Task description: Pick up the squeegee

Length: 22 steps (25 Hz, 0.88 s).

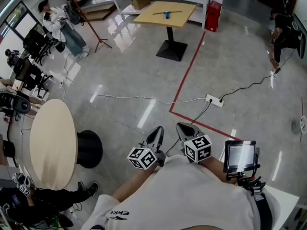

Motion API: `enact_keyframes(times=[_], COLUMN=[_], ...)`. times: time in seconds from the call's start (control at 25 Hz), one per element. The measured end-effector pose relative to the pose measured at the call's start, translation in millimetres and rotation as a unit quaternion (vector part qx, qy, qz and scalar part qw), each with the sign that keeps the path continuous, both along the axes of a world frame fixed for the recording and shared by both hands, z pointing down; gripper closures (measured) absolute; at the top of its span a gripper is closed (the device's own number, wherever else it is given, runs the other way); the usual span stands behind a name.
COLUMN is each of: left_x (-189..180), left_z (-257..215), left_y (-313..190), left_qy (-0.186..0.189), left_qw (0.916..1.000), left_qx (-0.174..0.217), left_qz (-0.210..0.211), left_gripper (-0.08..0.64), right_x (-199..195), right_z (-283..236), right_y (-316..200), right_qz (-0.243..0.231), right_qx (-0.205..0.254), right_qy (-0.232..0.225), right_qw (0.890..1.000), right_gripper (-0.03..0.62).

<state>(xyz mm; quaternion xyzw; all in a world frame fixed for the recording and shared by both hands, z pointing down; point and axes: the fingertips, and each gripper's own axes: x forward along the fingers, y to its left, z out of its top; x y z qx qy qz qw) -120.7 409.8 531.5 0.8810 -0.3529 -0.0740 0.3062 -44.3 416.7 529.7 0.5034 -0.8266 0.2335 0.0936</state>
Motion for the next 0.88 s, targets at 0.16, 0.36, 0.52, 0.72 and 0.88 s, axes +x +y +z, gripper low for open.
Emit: enact_keyframes(times=[0.16,0.36,0.52,0.72,0.88], left_x=[26.0,35.5,28.4,13.4,8.8], left_z=[0.9,1.6,2.2,0.0,-6.5], left_y=[-9.3,-10.5,-4.6,6.2,7.9], left_qy=[-0.004,-0.008,-0.005,-0.012,-0.016], left_qw=[0.9998,0.9989,0.9976,0.9956,0.9946], left_qx=[-0.003,-0.008,-0.009,-0.012,-0.009], left_qz=[-0.018,-0.045,-0.069,-0.092,-0.102], left_gripper=[0.555,0.555,0.555,0.555,0.555], right_x=[24.6,32.7,29.0,17.5,8.9], right_z=[0.3,0.3,1.4,0.0,-9.6], right_y=[-11.8,-15.9,-11.5,-3.2,-2.3], right_qz=[-0.018,-0.046,-0.062,-0.083,-0.095], right_qx=[0.000,-0.001,0.002,-0.003,0.003], right_qy=[-0.007,-0.016,-0.016,-0.025,-0.032], right_qw=[1.000,0.999,0.998,0.996,0.995], right_gripper=[0.588,0.588,0.588,0.588,0.588])
